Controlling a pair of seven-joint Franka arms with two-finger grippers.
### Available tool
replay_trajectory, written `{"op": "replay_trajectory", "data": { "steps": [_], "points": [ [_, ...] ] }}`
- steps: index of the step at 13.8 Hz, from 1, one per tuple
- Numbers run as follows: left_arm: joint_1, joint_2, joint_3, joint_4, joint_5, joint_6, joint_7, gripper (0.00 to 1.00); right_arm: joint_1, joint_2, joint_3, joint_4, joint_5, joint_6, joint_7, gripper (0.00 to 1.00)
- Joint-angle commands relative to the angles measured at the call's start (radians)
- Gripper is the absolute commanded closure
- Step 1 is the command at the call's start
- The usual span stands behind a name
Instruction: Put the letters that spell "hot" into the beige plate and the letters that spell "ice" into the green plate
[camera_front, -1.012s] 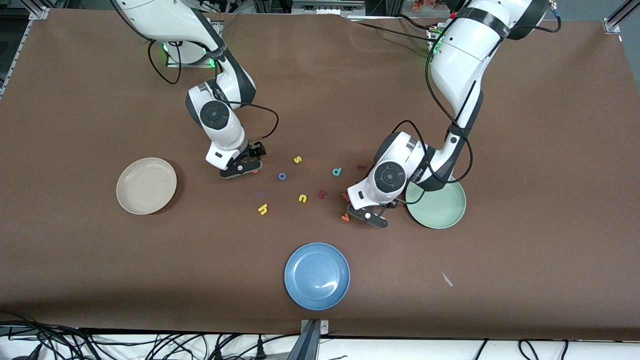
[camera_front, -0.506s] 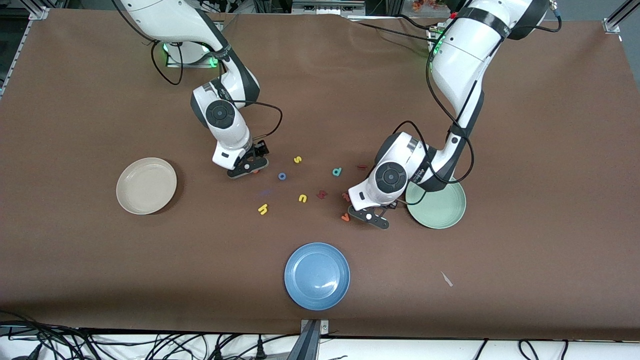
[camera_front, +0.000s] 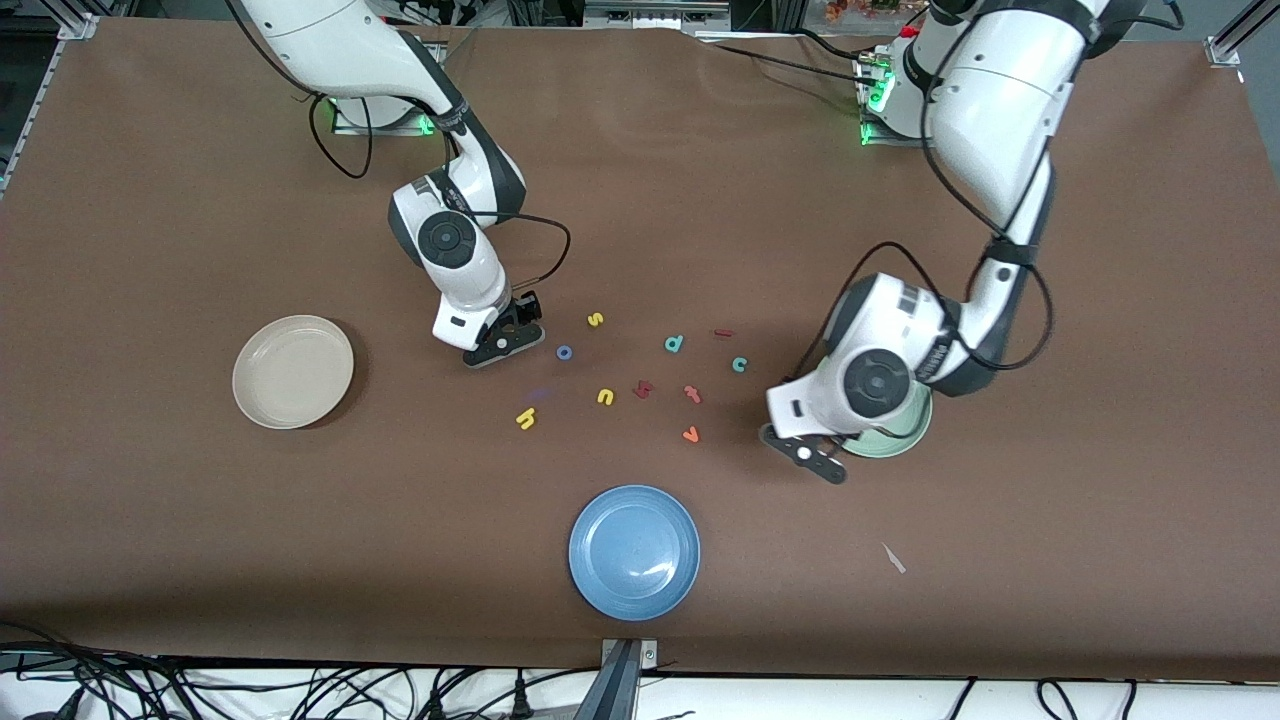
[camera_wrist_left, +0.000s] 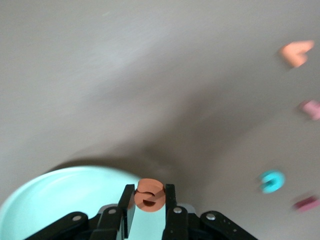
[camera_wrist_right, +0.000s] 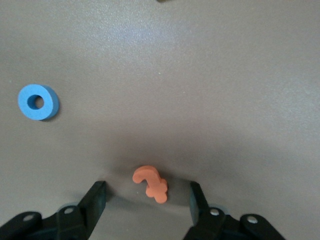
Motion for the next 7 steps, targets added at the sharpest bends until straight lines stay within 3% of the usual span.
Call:
{"op": "replay_trajectory", "data": {
  "steps": [1,7],
  "points": [
    [0.066,-0.013,-0.011,-0.030,0.018,-0.033,0.123,0.98,0.002,0.014,0.000,0.017,-0.011,0.000,-0.010,0.42],
    [0.064,0.007,-0.011,-0.104,0.018,-0.028,0.128,0.98,0.001,0.014,0.000,0.017,-0.010,-0.002,-0.005,0.52]
  ]
}}
